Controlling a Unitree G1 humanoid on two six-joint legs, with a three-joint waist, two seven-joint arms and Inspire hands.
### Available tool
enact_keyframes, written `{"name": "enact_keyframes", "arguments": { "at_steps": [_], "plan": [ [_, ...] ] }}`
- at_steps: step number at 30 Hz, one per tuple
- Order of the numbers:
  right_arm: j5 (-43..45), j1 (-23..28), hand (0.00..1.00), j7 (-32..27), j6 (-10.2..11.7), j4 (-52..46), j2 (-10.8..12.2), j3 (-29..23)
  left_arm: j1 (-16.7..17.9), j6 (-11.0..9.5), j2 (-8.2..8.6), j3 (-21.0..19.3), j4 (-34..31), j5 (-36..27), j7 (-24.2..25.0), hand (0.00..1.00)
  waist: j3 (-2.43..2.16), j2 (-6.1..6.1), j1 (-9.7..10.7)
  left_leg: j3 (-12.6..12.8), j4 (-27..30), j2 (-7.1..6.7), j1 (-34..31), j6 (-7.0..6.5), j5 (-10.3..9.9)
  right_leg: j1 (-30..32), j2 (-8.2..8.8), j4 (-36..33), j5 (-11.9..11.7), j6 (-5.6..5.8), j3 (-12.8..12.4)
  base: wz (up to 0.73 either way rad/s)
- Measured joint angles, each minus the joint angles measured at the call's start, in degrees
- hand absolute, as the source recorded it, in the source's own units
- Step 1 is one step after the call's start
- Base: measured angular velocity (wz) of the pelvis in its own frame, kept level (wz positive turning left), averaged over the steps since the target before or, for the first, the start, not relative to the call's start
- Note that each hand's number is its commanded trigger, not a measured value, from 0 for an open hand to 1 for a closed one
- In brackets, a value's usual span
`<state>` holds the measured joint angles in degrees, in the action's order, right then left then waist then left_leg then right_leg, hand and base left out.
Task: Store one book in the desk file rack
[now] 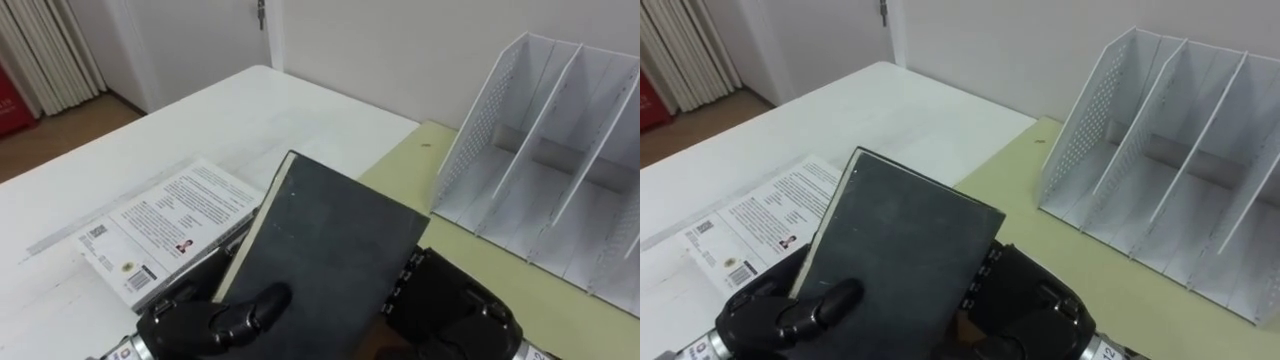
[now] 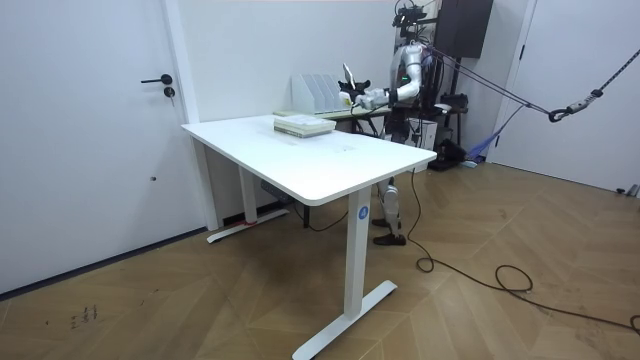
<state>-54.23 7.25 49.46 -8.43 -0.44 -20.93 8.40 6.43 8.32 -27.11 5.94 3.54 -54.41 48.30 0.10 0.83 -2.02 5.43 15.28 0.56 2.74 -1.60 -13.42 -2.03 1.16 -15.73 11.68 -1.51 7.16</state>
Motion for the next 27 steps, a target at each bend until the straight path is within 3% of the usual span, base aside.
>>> {"name": "enact_keyframes", "arguments": {
  "at_steps": [3, 8, 9, 10, 11, 12, 13, 27],
  "plan": [
    [-0.04, 0.0, 0.0, -0.15, -0.43, 0.0, -0.12, -0.02, 0.0, 0.02, -1.22, 0.0, 0.0, 0.0, 0.19, 1.0, -0.11, -0.26, 0.01, 0.0, 0.01, 0.01, 0.13, 0.01, -0.01, -0.02, -0.05, 0.04, -0.01, 0.0, -0.14, 0.0],
    [-0.35, 0.0, 0.0, -0.65, -0.44, -0.01, -0.17, -0.03, 0.0, 0.09, -1.34, 0.0, 0.0, 0.0, 0.2, 1.0, -0.02, -0.11, 0.01, 0.0, -0.07, 0.04, 0.1, 0.05, -0.04, -0.02, -0.17, 0.02, -0.02, 0.01, -0.47, 0.0],
    [-0.59, 0.0, 0.05, -0.66, -0.44, -0.01, -0.21, -0.03, 0.0, 0.1, -1.34, 0.0, 0.0, 0.0, 0.2, 1.0, 0.05, 0.01, -0.01, 0.0, -0.07, 0.04, 0.08, 0.07, -0.06, -0.02, -0.2, 0.02, -0.02, 0.01, -0.56, 0.0],
    [-0.98, 0.0, 0.45, -0.69, -0.44, -0.01, -0.23, -0.03, 0.0, 0.1, -1.34, 0.0, 0.0, 0.0, 0.2, 1.0, 0.14, 0.15, 0.0, 0.0, -0.08, 0.04, 0.08, 0.07, -0.06, -0.02, -0.2, 0.02, -0.02, 0.01, -0.61, 0.0],
    [-1.34, 0.0, 0.74, -0.71, -0.44, -0.01, -0.23, -0.03, 0.0, 0.1, -1.34, 0.0, 0.0, 0.0, 0.2, 1.0, 0.17, 0.2, 0.01, 0.0, -0.08, 0.03, 0.08, 0.08, -0.06, -0.01, -0.2, 0.02, -0.02, 0.01, -0.62, 0.0],
    [-1.98, 0.0, 0.96, -0.74, -0.44, -0.01, -0.23, -0.03, 0.0, 0.1, -1.34, 0.0, 0.0, 0.0, 0.2, 1.0, 0.2, 0.26, 0.01, 0.0, -0.09, 0.03, 0.08, 0.07, -0.06, 0.01, -0.21, 0.02, -0.02, 0.01, -0.64, 0.0],
    [-2.13, -0.01, 1.0, -0.77, -0.44, -0.01, -0.25, -0.03, 0.0, 0.1, -1.34, 0.0, 0.0, 0.0, 0.2, 1.0, 0.2, 0.26, 0.01, 0.0, -0.09, 0.04, 0.08, 0.08, -0.06, 0.02, -0.23, 0.03, -0.01, 0.0, -0.66, 0.0],
    [-2.2, -0.13, 1.0, -3.1, -0.44, -0.42, -0.3, 0.62, -0.26, 0.2, -1.99, 2.55, -0.08, 0.91, 3.5, 1.0, 0.13, 0.15, 0.13, 0.01, -0.35, 0.03, 0.05, 0.07, -0.05, 0.13, -0.2, -0.04, -0.01, 0.0, -0.67, 0.0]
  ]
}}
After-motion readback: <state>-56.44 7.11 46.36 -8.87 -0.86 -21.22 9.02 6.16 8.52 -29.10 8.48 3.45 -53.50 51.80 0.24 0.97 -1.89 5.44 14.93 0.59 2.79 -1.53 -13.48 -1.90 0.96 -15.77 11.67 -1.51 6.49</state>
